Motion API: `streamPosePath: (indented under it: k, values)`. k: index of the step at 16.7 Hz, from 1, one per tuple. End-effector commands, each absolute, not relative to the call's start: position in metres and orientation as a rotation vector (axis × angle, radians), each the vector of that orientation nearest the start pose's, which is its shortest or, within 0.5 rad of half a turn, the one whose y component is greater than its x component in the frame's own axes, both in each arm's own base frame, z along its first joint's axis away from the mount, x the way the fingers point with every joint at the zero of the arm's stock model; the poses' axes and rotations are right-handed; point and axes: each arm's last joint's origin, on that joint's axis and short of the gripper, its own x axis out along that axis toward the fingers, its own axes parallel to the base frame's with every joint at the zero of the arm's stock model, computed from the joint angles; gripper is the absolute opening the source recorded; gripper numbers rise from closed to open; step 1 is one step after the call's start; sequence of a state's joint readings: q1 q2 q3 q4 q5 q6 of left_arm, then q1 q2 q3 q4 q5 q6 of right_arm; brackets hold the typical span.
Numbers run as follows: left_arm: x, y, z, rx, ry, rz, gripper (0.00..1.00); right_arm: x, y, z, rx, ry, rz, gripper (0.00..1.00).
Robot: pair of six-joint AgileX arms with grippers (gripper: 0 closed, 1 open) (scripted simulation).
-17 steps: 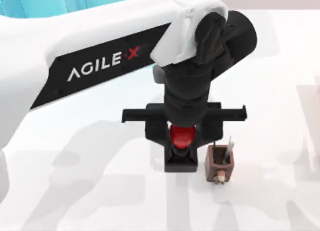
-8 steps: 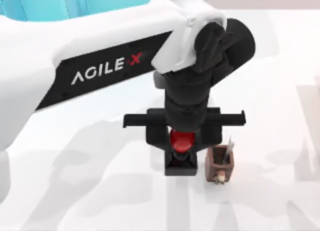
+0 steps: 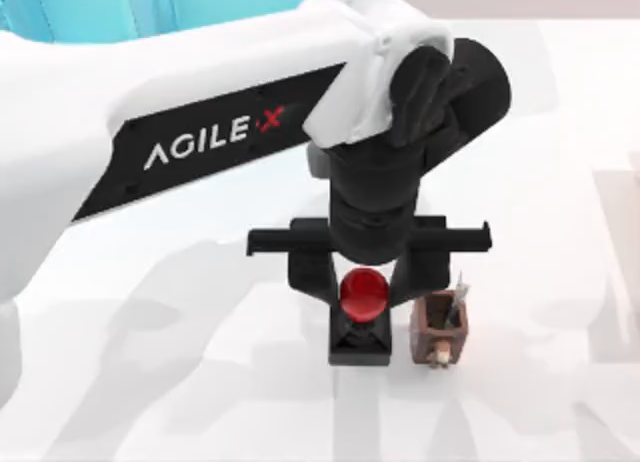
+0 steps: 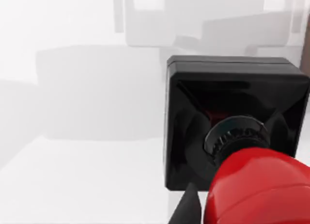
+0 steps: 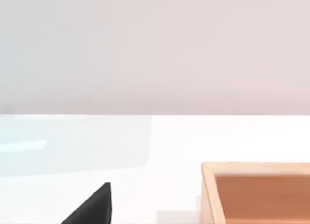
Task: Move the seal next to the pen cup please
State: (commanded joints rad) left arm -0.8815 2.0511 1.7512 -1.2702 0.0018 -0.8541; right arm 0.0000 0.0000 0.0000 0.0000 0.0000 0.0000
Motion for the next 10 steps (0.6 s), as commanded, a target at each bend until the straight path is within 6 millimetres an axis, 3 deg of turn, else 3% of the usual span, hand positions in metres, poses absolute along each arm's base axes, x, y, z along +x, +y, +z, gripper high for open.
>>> streamPosePath:
  k: [4,10]
  values:
    - [0.2577,-0.3057,0.2200,0.015,1.570,-0.016,0.98,0.1057,-0.0012,0.1600,0.000,0.000,0.000,1.00]
    - [0.2577,-0.3057,0.2200,0.015,1.570,-0.016,1.00,0.1057,-0.0012,0.1600,0.000,0.000,0.000,1.00]
